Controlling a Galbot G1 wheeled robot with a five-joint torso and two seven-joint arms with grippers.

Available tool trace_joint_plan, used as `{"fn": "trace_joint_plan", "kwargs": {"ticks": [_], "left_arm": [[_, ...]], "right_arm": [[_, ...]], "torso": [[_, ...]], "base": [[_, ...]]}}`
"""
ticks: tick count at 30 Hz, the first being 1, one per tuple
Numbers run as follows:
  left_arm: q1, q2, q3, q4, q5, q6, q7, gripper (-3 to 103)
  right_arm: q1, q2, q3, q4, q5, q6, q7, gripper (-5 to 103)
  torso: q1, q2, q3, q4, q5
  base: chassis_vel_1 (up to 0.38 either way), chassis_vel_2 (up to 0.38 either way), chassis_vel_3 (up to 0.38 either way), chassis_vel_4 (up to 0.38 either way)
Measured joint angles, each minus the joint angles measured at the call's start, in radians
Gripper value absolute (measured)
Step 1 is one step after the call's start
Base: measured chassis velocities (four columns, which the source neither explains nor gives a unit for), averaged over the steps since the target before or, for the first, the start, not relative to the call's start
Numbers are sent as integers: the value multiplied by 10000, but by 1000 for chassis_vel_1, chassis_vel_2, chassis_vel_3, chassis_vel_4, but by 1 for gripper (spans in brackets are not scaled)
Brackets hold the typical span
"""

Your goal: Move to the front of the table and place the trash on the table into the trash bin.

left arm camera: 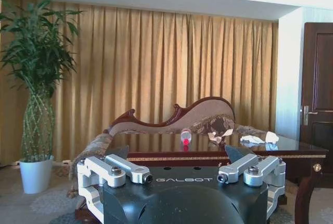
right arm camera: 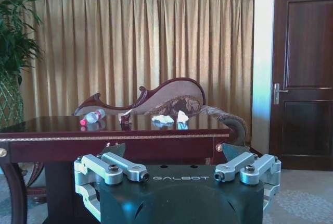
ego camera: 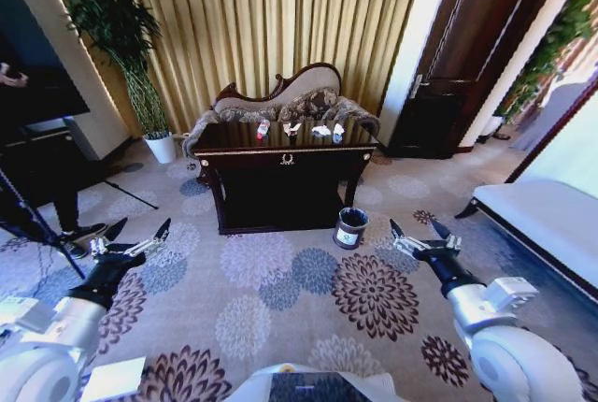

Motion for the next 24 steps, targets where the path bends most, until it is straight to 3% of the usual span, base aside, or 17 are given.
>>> {"fn": "trace_joint_plan", "kwargs": {"ticks": [4,7,9,15,24], "left_arm": [[1,13,-2,0,-6,-96,88,100],[9,16,-4,1,-6,-169,152,100],[12,17,-5,1,-6,-194,179,100],[15,8,-4,2,-6,-200,215,100],[21,1,-14,1,-7,-221,242,100]], "right_arm": [[4,18,-13,-1,-17,1,-4,100],[5,29,-21,0,-29,4,-8,100],[5,36,-32,-1,-43,6,-11,100],[1,53,-56,0,-78,11,-14,100],[0,72,-90,-1,-129,20,-21,100]], "torso": [[5,-3,1,-4,5],[4,-2,0,-1,-11],[4,-2,0,0,3],[4,-2,0,-3,-8],[0,1,-2,1,5]], "base": [[-303,293,265,-300],[-332,348,338,-335],[-311,378,354,-359],[-363,369,358,-387],[-349,343,351,-339]]}}
